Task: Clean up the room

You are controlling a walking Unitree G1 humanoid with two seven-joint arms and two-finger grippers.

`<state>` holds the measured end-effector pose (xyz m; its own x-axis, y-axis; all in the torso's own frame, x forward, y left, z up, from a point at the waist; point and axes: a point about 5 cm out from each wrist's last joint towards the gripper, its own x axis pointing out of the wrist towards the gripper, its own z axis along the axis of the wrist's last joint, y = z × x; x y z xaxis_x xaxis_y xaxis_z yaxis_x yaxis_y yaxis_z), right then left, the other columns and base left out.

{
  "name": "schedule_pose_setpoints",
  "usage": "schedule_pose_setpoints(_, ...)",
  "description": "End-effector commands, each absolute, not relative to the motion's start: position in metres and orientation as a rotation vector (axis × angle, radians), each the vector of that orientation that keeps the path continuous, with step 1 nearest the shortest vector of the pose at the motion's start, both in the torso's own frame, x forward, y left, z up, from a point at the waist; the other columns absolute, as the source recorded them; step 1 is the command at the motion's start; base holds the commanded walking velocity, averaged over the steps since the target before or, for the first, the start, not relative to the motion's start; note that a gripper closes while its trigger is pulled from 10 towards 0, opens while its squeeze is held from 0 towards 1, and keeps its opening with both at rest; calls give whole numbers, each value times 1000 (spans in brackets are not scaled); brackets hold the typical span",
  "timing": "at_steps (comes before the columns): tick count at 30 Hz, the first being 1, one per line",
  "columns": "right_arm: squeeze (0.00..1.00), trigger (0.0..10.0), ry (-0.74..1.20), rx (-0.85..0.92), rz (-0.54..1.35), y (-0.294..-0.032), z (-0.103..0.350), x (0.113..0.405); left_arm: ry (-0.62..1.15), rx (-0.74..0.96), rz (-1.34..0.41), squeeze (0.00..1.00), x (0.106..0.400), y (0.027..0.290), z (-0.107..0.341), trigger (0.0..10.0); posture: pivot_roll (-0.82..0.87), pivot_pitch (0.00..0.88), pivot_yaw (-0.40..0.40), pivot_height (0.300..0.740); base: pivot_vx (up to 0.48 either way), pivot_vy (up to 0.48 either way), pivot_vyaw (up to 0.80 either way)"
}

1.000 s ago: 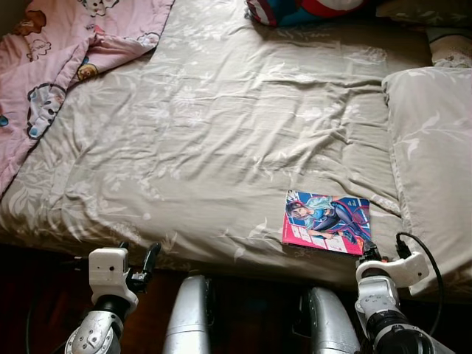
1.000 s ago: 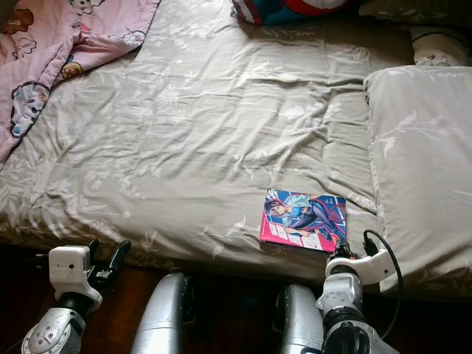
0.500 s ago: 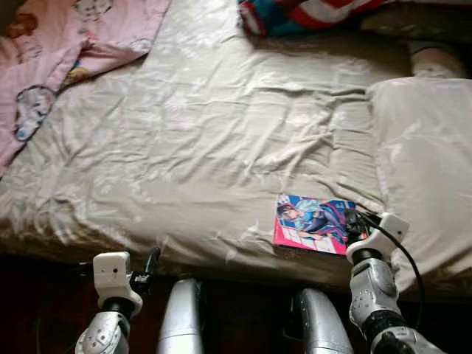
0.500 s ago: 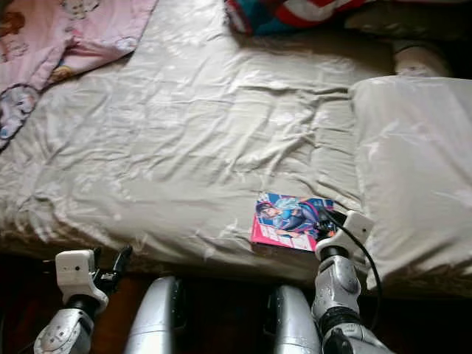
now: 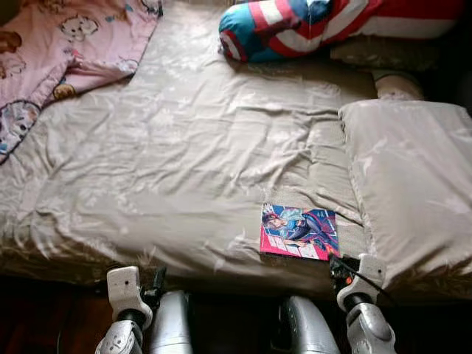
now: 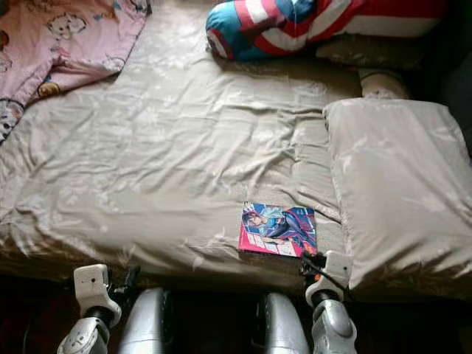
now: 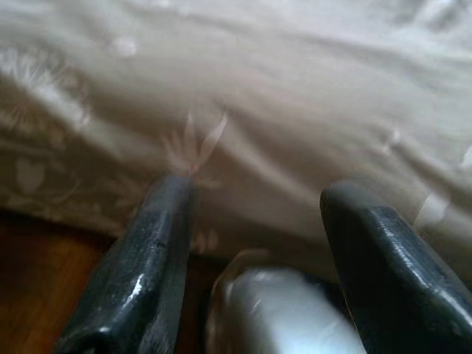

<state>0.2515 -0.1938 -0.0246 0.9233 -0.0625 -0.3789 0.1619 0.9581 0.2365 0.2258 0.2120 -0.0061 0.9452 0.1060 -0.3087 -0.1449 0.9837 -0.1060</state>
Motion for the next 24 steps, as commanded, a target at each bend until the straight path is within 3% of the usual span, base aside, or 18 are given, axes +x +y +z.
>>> schedule_pose_setpoints(1, 0, 10000, 517, 277, -150, -194, -47, 227, 380, -130, 127, 0, 218, 213, -22, 10000, 108, 162, -40, 685, 0, 0, 0)
schedule_pose_setpoints(10, 0, 10000, 717, 250, -171, -186, -73, 195, 517, -89, 109, 0, 216, 215, -41, 10000, 93, 117, -13, 740, 0, 0, 0)
schedule_pose_setpoints(24, 0, 10000, 850, 211, -156, -185, -85, 177, 758, -61, 100, 0, 189, 209, -71, 10000, 94, 99, -21, 740, 0, 0, 0)
